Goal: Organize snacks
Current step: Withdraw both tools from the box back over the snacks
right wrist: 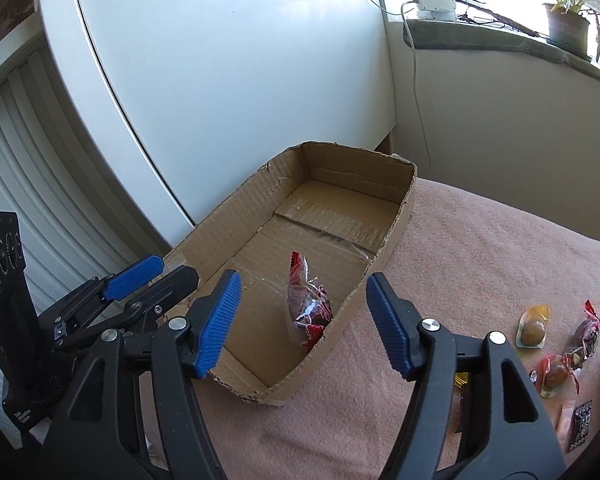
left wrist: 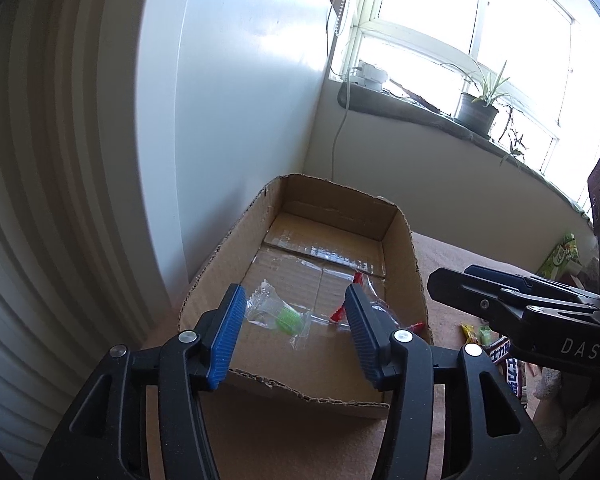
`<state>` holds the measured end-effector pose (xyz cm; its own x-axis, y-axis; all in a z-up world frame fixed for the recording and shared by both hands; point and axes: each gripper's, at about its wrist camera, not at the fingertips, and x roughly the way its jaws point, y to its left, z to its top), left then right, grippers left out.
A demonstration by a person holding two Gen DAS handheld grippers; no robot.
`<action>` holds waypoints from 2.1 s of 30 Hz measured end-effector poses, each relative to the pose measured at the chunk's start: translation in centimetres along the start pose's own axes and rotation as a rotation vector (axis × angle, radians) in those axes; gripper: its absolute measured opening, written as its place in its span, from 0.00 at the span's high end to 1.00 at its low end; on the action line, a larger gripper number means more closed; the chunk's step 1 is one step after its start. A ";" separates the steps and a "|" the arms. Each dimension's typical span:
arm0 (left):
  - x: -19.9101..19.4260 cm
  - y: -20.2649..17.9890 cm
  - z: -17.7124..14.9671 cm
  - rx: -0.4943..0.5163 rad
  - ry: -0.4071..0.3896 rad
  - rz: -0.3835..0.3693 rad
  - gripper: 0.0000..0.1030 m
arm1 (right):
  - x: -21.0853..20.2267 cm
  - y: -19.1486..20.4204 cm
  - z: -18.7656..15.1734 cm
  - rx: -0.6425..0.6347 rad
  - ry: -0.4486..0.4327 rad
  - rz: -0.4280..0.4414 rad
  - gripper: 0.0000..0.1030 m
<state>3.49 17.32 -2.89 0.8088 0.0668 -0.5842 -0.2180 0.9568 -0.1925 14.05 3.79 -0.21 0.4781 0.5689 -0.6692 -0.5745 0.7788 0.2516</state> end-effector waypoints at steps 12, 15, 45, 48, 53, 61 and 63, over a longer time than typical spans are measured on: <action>-1.5 -1.9 -0.2 0.012 -0.025 -0.015 0.51 | -4.1 -1.9 -1.9 0.000 -0.047 -0.057 0.28; -1.9 -2.6 -0.3 0.018 -0.028 -0.025 0.51 | -5.4 -2.9 -2.9 0.009 -0.057 -0.079 0.28; -0.8 -5.0 -2.0 0.042 0.003 -0.048 0.51 | -14.6 -16.5 -14.3 0.261 -0.037 -0.290 0.28; -0.6 -4.7 -2.7 0.046 0.022 -0.039 0.51 | -14.5 -16.3 -14.2 0.261 -0.042 -0.282 0.28; -0.7 -4.7 -3.8 0.060 0.047 -0.033 0.50 | -14.1 -16.1 -14.1 0.259 -0.039 -0.265 0.28; -1.4 -4.8 -4.5 0.059 0.051 -0.031 0.51 | -13.5 -15.9 -14.2 0.263 -0.031 -0.252 0.28; -1.6 -4.8 -4.5 0.057 0.049 -0.034 0.51 | -13.4 -16.0 -14.2 0.267 -0.028 -0.248 0.28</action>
<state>0.81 11.35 -4.55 0.7873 0.0210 -0.6162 -0.1582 0.9728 -0.1690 7.43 -20.07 -5.23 0.6014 0.3585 -0.7140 -0.2473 0.9333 0.2604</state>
